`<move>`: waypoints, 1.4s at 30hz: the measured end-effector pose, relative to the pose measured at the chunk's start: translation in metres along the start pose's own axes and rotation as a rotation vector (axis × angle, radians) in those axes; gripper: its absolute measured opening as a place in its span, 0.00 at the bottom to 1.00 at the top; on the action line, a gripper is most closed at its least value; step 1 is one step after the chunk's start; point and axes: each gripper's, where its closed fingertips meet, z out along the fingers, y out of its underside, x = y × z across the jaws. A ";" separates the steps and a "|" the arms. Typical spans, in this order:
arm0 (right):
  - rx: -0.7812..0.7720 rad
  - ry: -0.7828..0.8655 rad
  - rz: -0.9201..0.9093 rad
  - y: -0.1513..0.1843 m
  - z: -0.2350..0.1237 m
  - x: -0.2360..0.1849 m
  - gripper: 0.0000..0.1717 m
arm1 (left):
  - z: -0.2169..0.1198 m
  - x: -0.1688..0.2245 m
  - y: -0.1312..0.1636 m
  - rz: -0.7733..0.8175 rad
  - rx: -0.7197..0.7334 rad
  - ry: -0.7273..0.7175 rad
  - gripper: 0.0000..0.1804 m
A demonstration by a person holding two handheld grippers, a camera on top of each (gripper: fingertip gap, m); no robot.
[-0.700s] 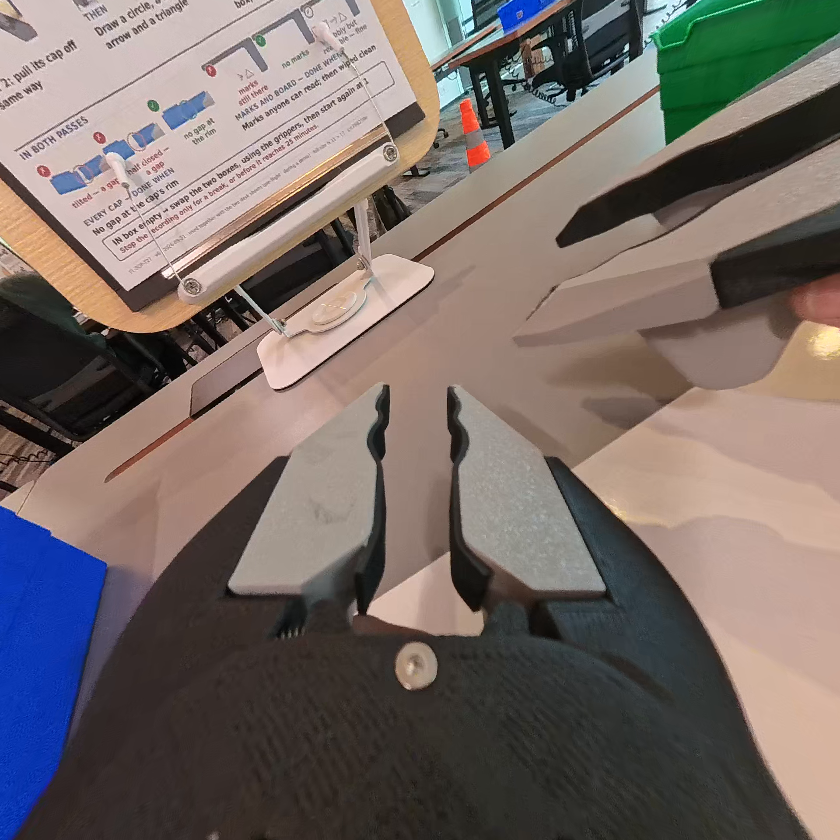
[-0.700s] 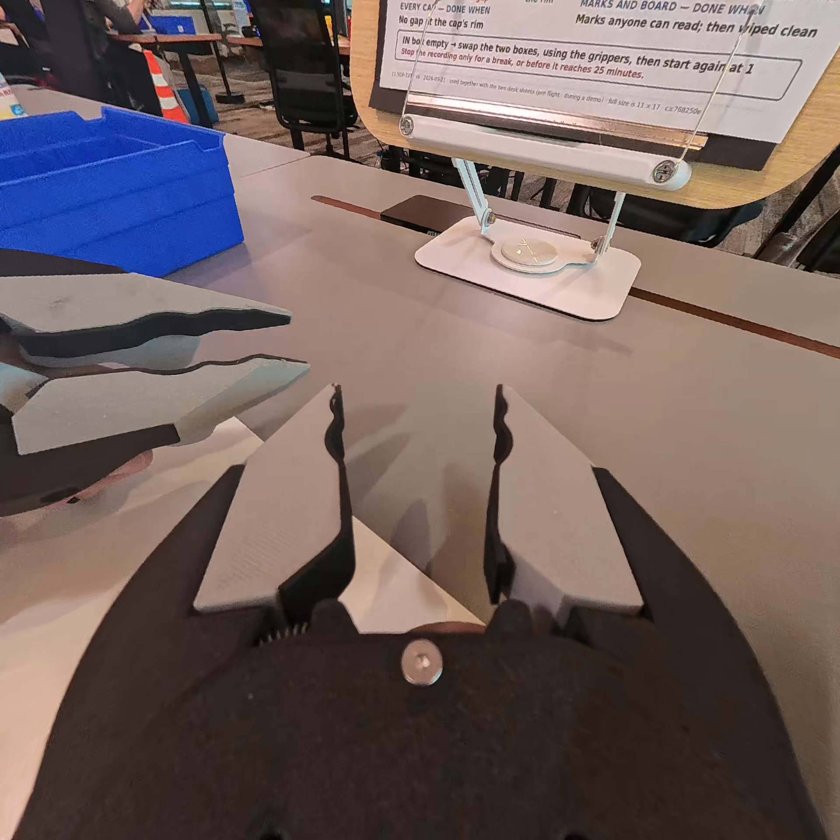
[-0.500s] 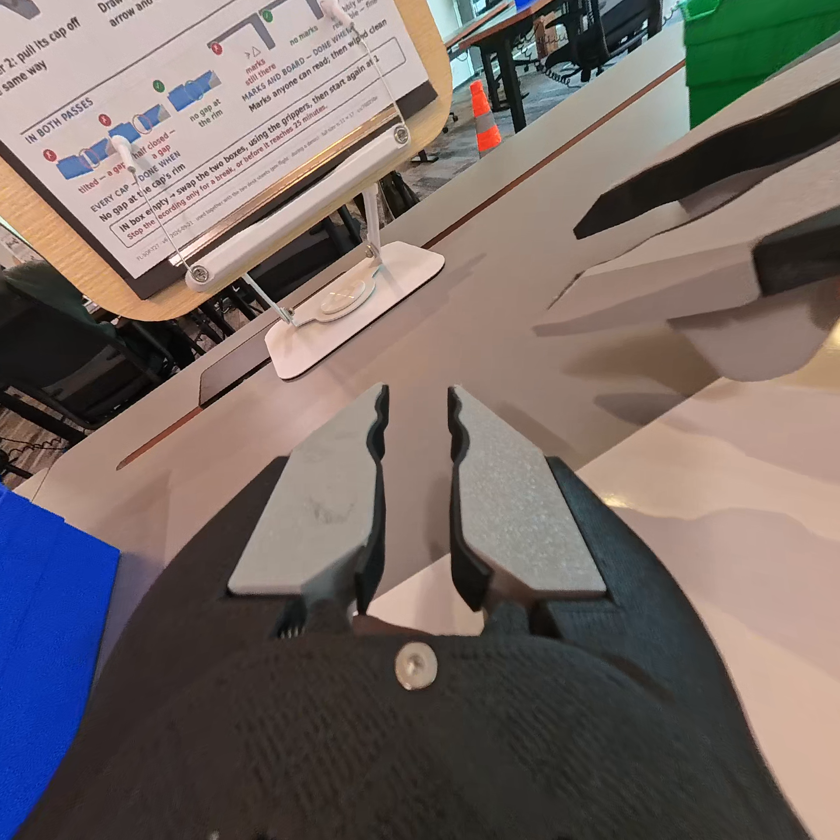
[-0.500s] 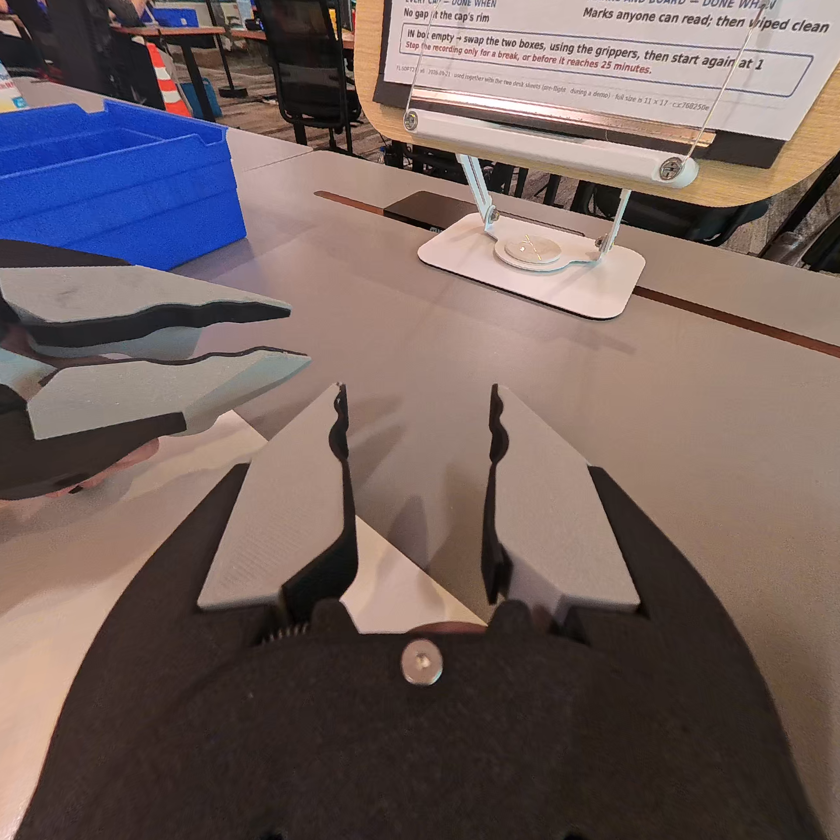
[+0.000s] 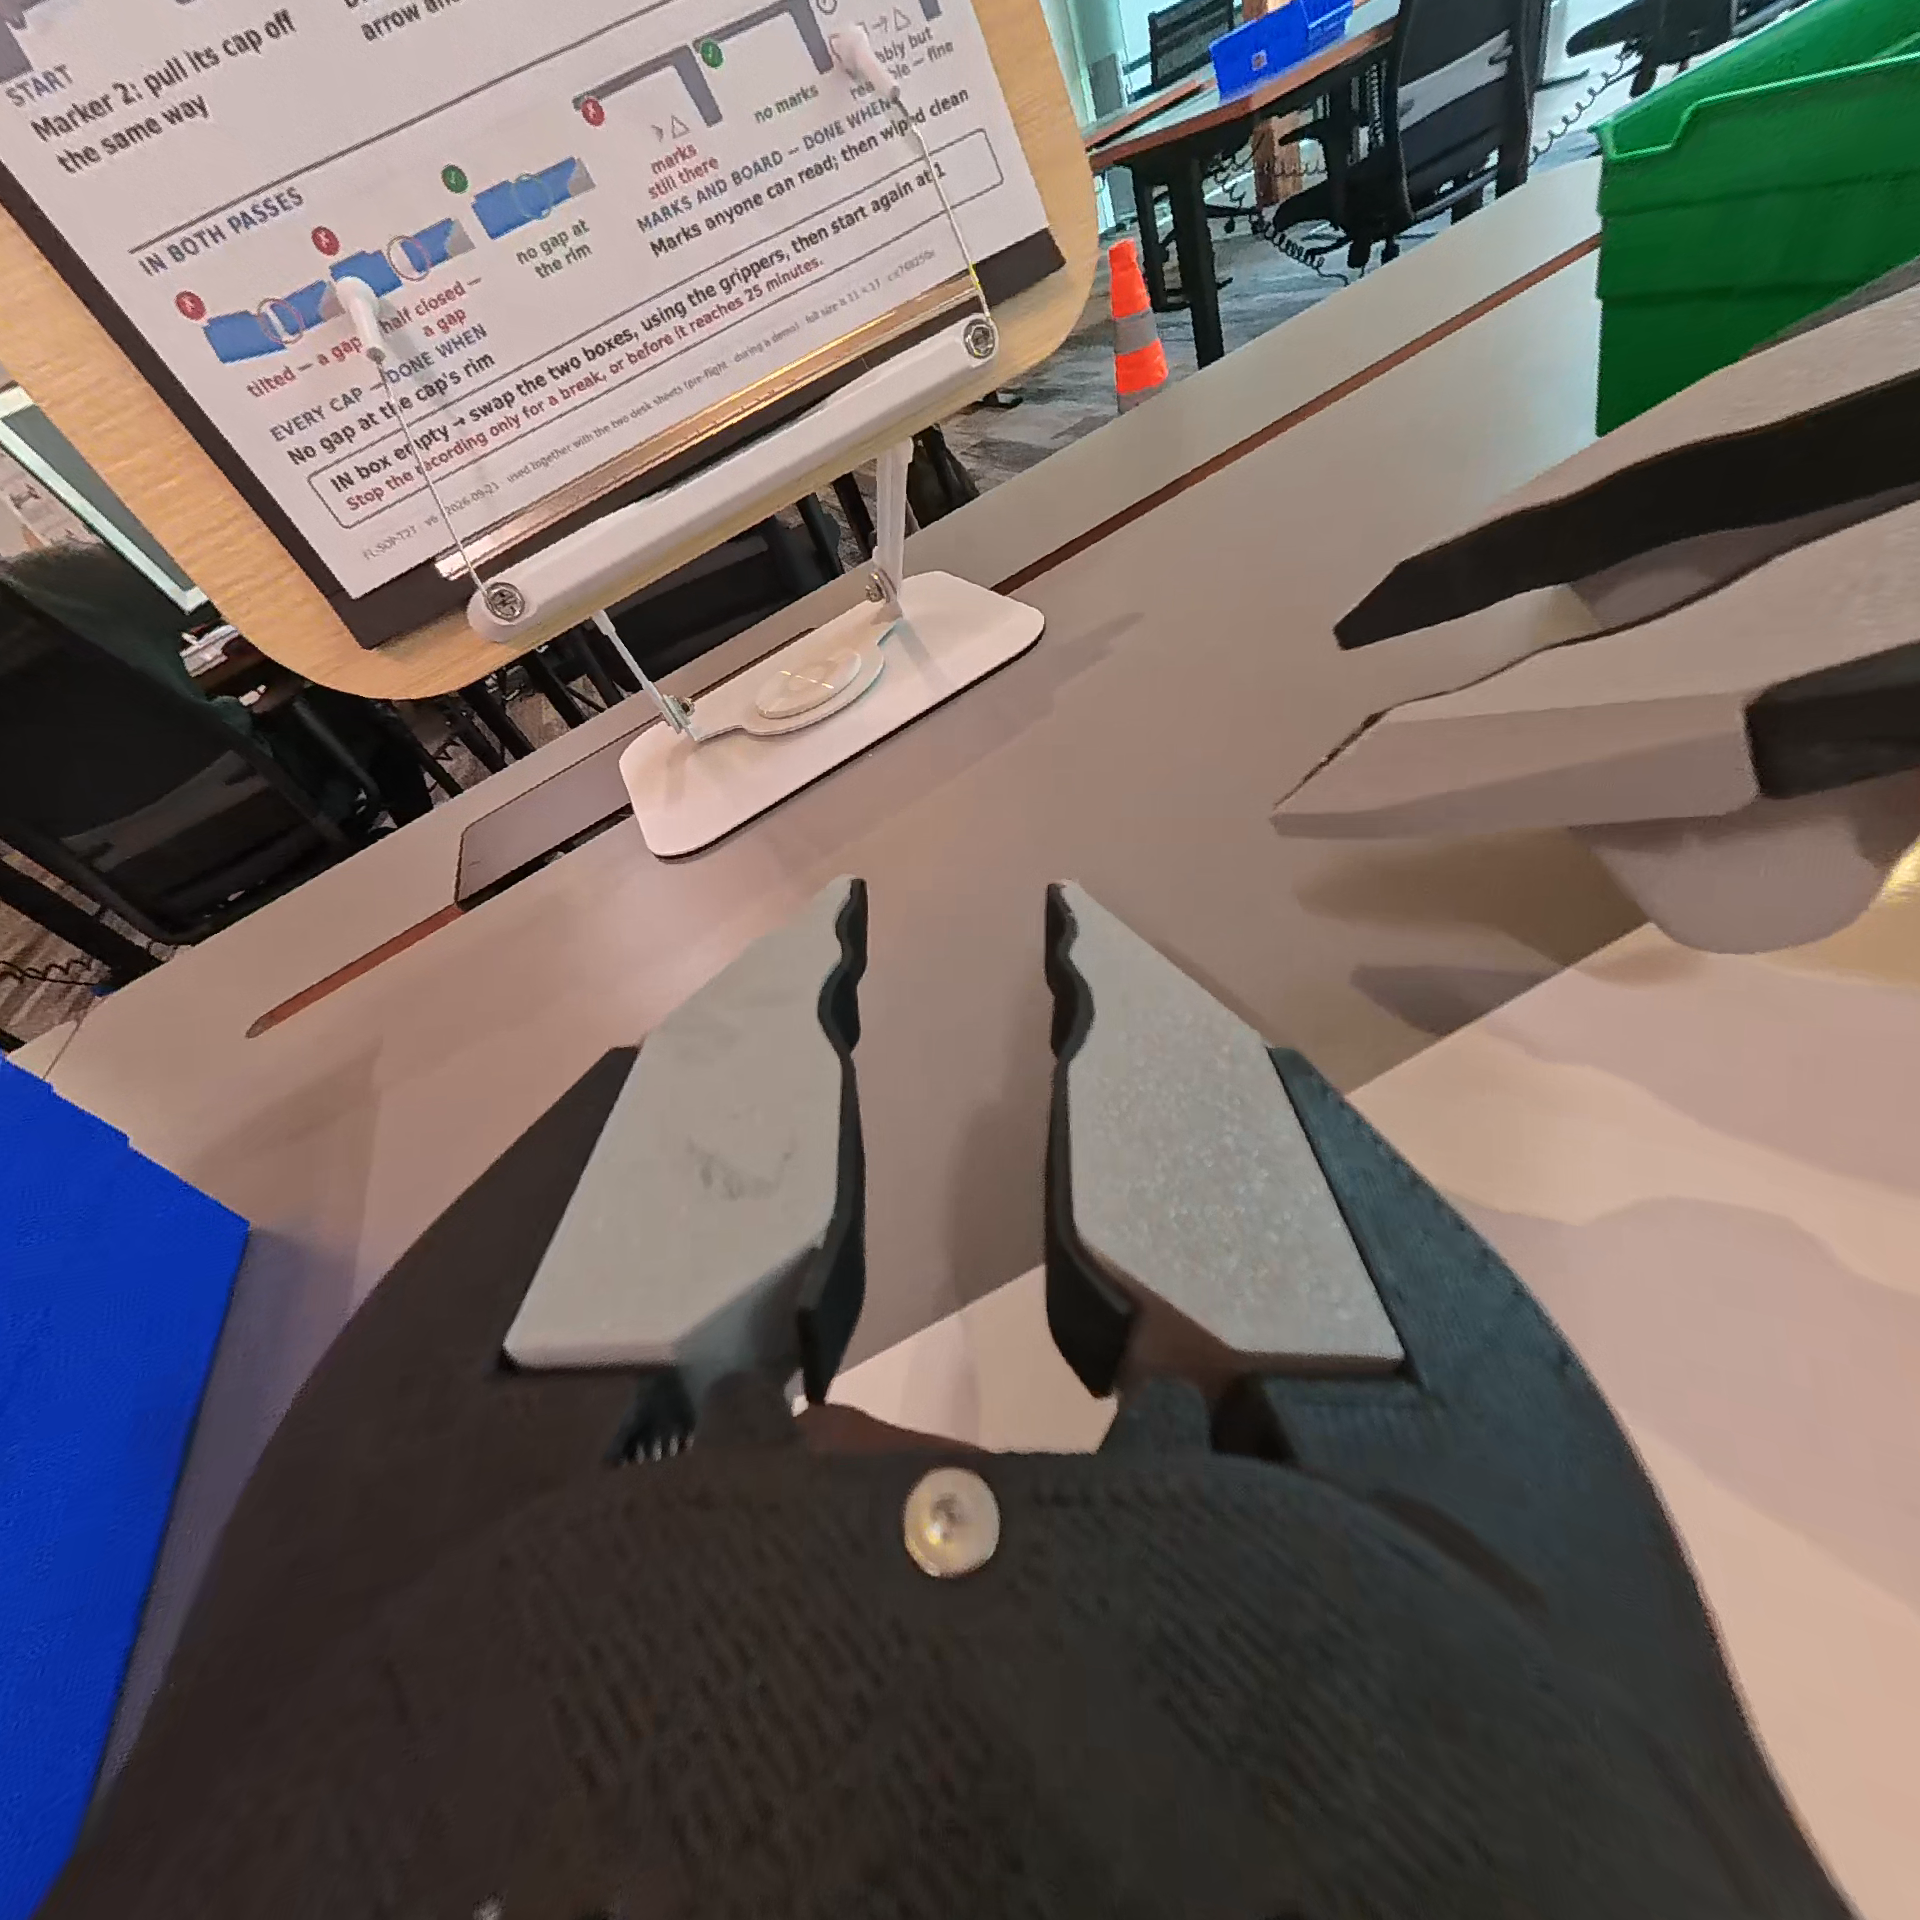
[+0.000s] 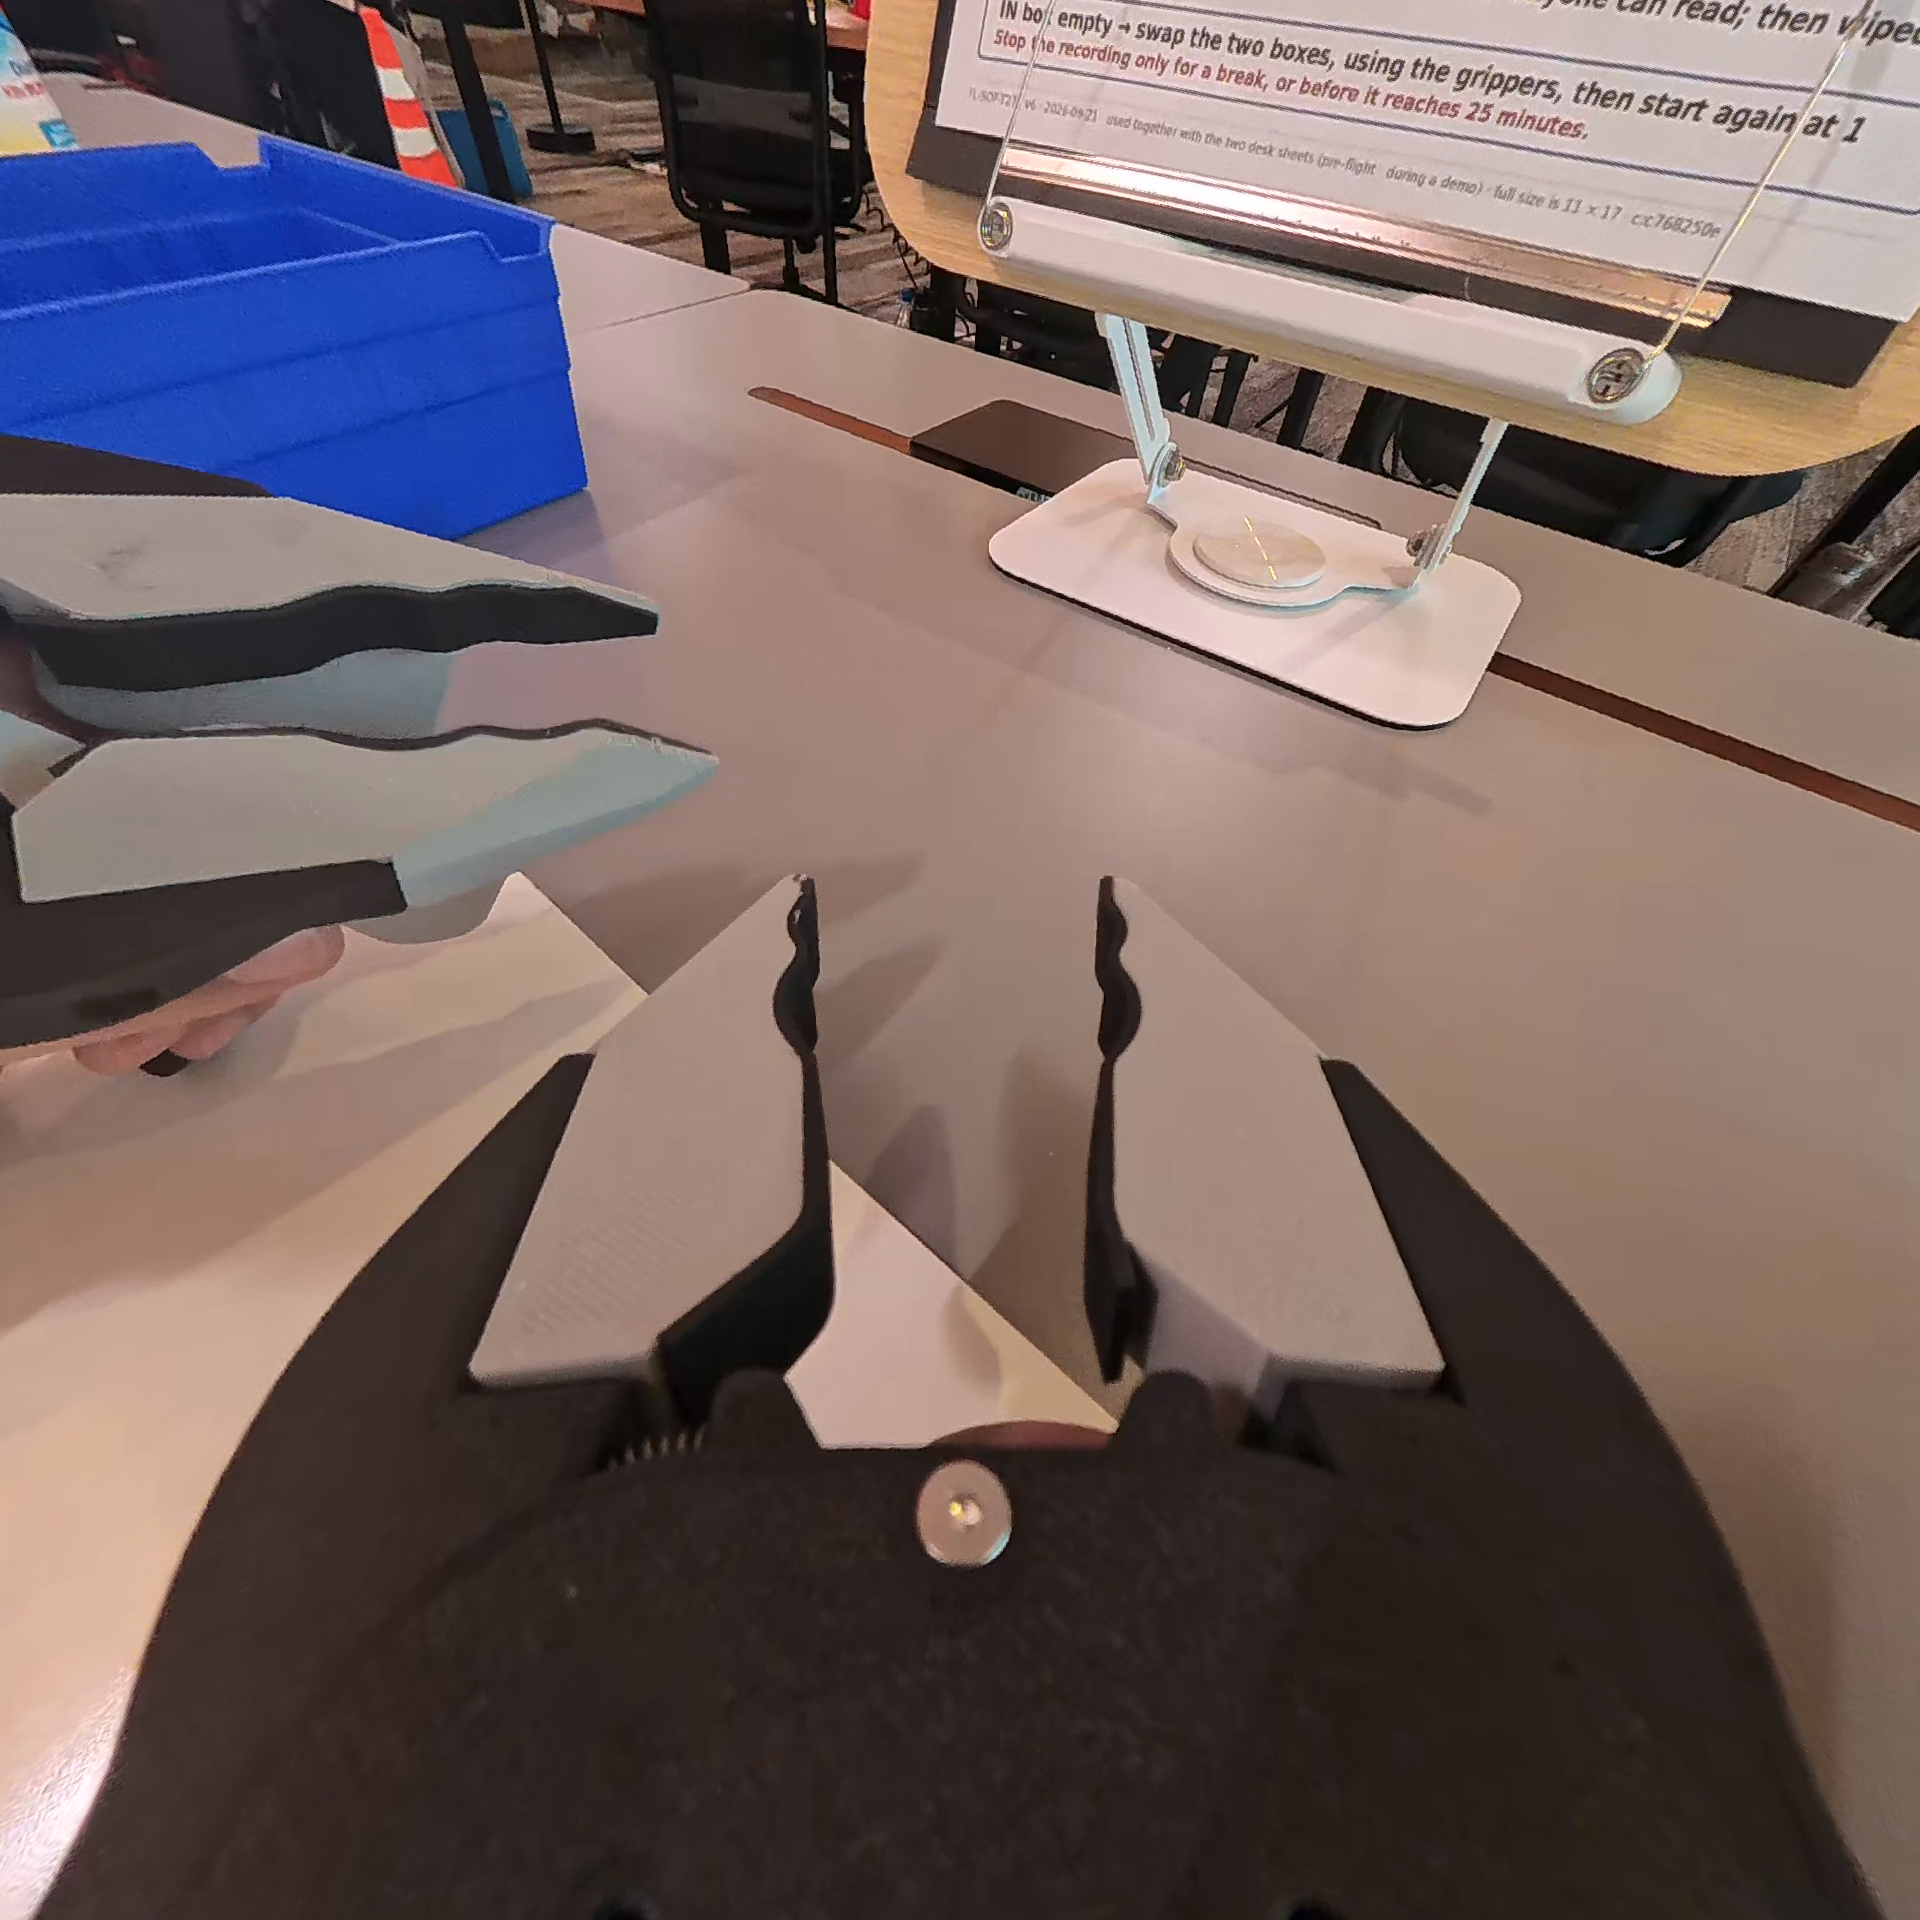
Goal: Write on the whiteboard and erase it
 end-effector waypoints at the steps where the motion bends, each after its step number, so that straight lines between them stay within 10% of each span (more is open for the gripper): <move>1: -0.004 -0.002 -0.003 0.001 0.000 0.000 0.30 | 0.000 0.000 0.000 -0.001 0.000 0.000 0.19; 17: -0.018 -0.020 -0.064 0.002 0.002 -0.010 0.28 | -0.056 0.000 -0.008 -0.150 0.111 0.060 0.30; 27: -0.024 -0.033 -0.099 0.003 0.003 -0.018 0.28 | -0.162 -0.169 -0.064 -0.279 0.259 -0.168 0.30; 42: -0.054 -0.037 -0.104 0.011 0.007 -0.019 0.28 | -0.131 -0.286 0.114 -0.433 -0.421 -0.213 0.36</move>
